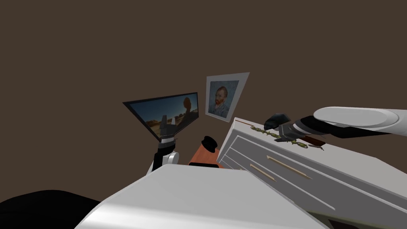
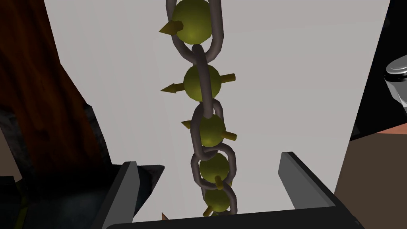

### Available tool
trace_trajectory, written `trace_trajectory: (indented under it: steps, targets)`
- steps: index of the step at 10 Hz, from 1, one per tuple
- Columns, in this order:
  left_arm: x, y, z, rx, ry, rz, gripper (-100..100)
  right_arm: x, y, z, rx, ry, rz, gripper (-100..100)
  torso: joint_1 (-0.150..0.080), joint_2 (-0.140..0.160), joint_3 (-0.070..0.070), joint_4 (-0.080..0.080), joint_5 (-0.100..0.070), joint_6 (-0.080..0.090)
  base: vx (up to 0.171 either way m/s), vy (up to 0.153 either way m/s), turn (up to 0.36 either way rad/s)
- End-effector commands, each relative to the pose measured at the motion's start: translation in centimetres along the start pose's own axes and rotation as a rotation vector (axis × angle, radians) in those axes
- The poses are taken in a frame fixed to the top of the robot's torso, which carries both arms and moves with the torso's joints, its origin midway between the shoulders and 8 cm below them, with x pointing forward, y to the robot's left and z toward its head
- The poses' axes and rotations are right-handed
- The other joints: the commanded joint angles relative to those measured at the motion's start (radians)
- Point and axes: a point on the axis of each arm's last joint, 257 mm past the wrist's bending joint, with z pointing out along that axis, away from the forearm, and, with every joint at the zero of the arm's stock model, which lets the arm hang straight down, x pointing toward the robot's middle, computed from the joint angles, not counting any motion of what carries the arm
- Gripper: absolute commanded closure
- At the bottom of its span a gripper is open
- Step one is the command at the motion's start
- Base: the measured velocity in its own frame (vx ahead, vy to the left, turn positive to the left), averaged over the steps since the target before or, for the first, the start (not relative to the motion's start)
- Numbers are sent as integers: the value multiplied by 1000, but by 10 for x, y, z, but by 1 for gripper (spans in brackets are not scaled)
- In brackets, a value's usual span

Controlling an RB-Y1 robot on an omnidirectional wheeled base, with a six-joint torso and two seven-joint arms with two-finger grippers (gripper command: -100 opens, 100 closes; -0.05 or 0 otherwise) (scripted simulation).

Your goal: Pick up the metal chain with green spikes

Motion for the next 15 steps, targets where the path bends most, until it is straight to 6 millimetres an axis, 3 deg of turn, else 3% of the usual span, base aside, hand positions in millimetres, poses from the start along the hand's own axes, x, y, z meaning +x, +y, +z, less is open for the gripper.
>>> trace_trajectory:
  steps: [1, 3, 4, 8, 9, 10, 11, 12, 15]
  targets:
    - [0, 0, 0, 0, 0, 0, 0, 5, 2, 6, 3, 0, 1, -100, 0, 0, 0, 0, 0, 0, 36, 17, 33]
    - [0, 0, 0, 0, 0, 0, 0, 4, 1, 5, 4, -1, 1, -100, 0, 0, 0, 0, 0, 0, 13, 6, -3]
    - [0, 0, 0, 0, 0, 0, 0, 5, 2, 5, 4, 0, 1, 100, 0, 1, 0, 0, 0, 0, 0, 0, 0]
    - [0, 0, 0, 0, 0, 0, 0, 5, 1, 5, 4, -1, 1, 100, -1, 1, 1, 0, 0, 0, 0, 0, 0]
    - [0, 0, 0, 0, 0, 0, 0, 5, 1, 5, 4, 0, 0, 0, -1, 1, 1, 0, 0, 0, 0, 0, 0]
    - [0, 0, 0, 0, 0, 0, 0, -8, -2, -8, 1, -3, -7, 100, -1, 1, 1, 0, 0, 0, -34, -15, -57]
    - [0, 0, 0, 0, 0, 0, 0, 14, 17, 8, -48, 31, 26, 100, 0, 3, 2, 1, 1, 1, -40, -26, -38]
    - [0, 0, 0, 0, 0, 0, 0, -6, -1, -7, -2, 0, -6, 100, -3, 5, 3, 1, -1, 2, -25, -8, -19]
    - [0, 0, 0, 0, 0, 0, 0, -8, -2, -8, 1, -3, -7, 100, 0, 2, 1, 1, 1, 1, 0, -1, 5]
